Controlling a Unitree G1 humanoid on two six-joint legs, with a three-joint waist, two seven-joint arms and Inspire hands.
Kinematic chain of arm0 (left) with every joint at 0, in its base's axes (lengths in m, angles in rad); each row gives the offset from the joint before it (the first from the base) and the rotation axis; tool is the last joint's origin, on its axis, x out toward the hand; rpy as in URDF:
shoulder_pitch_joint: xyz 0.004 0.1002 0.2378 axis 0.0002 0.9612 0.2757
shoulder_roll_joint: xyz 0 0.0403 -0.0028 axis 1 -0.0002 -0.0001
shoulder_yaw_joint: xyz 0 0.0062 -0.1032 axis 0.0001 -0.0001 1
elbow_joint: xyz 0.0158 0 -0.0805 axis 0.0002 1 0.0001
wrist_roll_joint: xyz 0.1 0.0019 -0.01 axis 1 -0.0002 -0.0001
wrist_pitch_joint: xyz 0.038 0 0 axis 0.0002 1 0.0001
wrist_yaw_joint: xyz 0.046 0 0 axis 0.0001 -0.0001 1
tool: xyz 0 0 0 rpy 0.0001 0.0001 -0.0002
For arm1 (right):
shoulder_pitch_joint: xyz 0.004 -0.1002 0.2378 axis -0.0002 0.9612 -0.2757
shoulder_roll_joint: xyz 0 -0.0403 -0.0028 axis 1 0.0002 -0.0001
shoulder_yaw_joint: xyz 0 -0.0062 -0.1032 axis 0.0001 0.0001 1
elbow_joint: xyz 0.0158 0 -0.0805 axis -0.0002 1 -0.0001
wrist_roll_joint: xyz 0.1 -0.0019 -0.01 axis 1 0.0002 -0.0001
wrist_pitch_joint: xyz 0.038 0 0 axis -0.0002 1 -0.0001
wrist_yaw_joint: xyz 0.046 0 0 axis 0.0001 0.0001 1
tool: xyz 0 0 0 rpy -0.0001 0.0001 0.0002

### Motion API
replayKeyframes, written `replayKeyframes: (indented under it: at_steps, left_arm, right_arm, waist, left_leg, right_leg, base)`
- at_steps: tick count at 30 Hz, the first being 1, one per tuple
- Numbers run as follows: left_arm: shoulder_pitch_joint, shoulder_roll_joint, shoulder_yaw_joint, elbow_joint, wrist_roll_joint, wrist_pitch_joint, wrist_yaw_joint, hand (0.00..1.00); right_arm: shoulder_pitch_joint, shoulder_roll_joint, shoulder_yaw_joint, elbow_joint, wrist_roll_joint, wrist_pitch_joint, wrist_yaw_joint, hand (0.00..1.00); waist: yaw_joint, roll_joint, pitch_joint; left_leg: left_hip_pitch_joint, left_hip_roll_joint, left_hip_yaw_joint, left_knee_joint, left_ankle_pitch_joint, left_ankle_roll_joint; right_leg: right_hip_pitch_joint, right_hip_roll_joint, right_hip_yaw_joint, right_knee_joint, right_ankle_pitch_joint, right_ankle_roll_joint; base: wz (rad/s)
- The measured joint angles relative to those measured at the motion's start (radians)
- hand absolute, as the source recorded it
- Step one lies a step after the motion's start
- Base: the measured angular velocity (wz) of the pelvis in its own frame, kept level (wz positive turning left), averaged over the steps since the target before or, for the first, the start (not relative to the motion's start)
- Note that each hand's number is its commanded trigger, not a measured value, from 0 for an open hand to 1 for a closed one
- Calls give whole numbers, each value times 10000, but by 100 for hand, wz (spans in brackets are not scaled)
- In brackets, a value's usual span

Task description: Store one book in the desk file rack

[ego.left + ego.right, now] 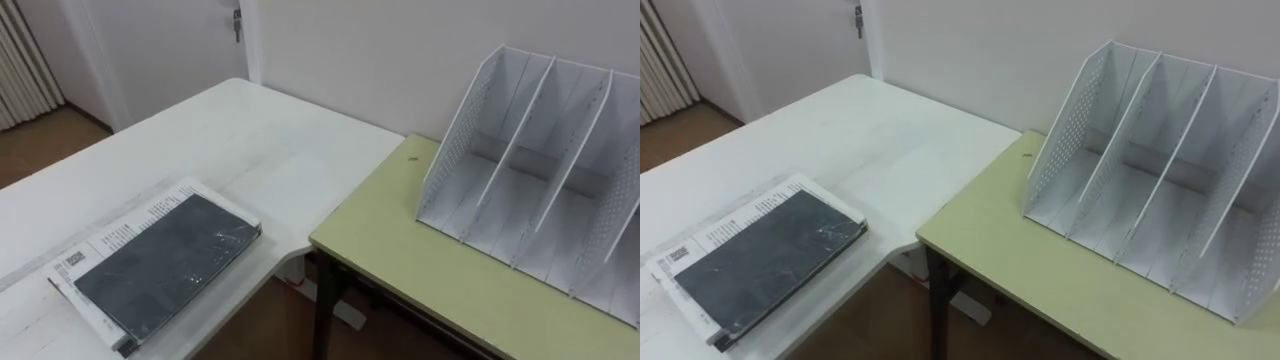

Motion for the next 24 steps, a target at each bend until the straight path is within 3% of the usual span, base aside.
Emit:
replayKeyframes:
  at_steps: [8,14,24]
  left_arm:
    - [-194,0,-3,-28,791,-295,62,0]
    - [-629,-12,-76,-93,2774,-412,197,0]
    - [-1080,-61,-1739,-1089,5602,-605,444,0]
  right_arm:
    - [12,10,85,-20,3,-143,-4,0]
    - [5,32,192,-13,0,-280,32,0]
    - [-220,54,506,3,-333,-565,92,0]
  waist:
    - [-24,-14,4]
    - [-30,-27,-2]
    - [-397,-90,-18]
  left_leg:
    - [-33,1,-9,0,0,0]
    - [-110,-24,-32,13,1,1]
    - [-173,-68,67,20,7,11]
  right_leg:
    - [-4,-7,-35,-98,-2,3]
    - [-12,-26,-105,-101,-1,16]
    - [-31,-95,-162,-117,-32,61]
  base:
    - [2]
    - [4]
    - [3]
